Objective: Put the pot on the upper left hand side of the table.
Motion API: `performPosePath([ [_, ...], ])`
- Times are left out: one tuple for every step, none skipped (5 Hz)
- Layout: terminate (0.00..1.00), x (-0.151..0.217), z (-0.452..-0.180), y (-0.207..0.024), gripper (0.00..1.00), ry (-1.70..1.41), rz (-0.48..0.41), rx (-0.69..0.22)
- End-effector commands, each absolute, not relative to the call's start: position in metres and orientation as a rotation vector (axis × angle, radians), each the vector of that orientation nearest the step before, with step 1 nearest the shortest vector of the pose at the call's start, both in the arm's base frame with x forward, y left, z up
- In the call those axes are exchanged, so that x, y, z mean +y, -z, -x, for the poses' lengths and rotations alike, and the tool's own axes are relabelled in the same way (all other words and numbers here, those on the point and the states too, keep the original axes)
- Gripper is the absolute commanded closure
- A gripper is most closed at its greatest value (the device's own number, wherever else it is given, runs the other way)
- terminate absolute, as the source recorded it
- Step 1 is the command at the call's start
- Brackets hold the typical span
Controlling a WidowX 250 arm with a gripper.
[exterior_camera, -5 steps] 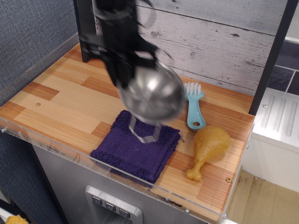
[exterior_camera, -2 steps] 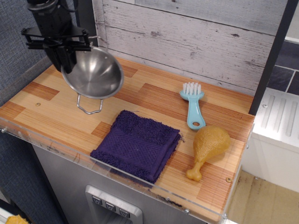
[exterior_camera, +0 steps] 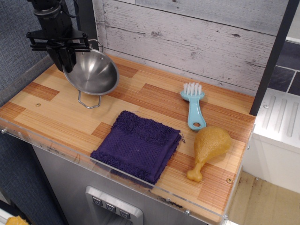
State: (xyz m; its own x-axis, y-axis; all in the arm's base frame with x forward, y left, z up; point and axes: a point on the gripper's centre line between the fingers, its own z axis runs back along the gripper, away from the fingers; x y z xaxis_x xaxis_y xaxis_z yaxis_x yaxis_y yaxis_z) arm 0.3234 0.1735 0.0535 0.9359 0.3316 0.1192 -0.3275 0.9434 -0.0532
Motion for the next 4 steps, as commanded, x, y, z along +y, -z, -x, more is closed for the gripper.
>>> performPosePath([
  [0.0,0.199,-0.335,-0.051,1.0,-0.361,-0.005,-0.125],
  [0.0,0.202,-0.332,-0.051,0.0,-0.369,0.001,-0.116],
  [0.0,0.198,-0.33,-0.066,0.0,-0.363,0.008,-0.149],
  [0.0,0.192,-0.324,-0.103,0.0,-0.371,-0.036,-0.24],
])
